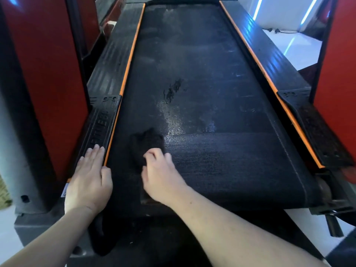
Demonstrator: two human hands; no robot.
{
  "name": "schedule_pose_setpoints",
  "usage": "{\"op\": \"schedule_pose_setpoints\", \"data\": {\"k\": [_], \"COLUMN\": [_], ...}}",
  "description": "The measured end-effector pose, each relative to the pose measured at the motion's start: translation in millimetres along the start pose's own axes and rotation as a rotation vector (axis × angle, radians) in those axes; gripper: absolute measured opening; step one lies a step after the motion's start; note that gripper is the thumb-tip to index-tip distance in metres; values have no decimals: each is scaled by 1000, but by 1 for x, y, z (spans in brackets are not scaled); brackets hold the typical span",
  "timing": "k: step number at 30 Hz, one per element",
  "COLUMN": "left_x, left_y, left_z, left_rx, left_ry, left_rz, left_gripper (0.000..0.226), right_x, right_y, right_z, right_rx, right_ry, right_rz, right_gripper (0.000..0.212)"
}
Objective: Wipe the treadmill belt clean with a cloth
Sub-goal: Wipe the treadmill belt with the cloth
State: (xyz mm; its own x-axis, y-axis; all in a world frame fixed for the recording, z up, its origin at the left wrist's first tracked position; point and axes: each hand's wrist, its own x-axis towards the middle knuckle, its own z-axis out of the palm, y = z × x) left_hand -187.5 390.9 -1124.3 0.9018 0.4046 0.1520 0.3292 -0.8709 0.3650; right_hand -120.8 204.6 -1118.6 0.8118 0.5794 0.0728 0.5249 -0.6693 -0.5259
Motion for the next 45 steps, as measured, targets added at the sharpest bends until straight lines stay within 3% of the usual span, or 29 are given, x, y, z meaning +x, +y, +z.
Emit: {"op": "schedule_pose_setpoints", "data": {"k": [4, 18, 27, 38, 45], "left_x": [-2, -4, -4, -5, -5], "left_y": [7, 11, 12, 17, 16], "left_z": [-4, -8, -9, -10, -8], "left_rx": [25, 87, 94, 106, 92], "left_ry": [-5, -27, -48, -38, -23], "left_rz": [-19, -31, -45, -44, -23], "left_gripper": [54, 68, 71, 71, 73], "right_x": [-19, -94, -100, -75, -34], "right_y": [48, 206, 226, 181, 97], "right_z": [-32, -149, -173, -147, -74], "right_rx": [-13, -302, -326, -154, -78], "right_ry": [16, 140, 147, 233, 211], "right_rz": [127, 539, 770, 699, 418], "right_gripper": [49, 41, 43, 44, 42]}}
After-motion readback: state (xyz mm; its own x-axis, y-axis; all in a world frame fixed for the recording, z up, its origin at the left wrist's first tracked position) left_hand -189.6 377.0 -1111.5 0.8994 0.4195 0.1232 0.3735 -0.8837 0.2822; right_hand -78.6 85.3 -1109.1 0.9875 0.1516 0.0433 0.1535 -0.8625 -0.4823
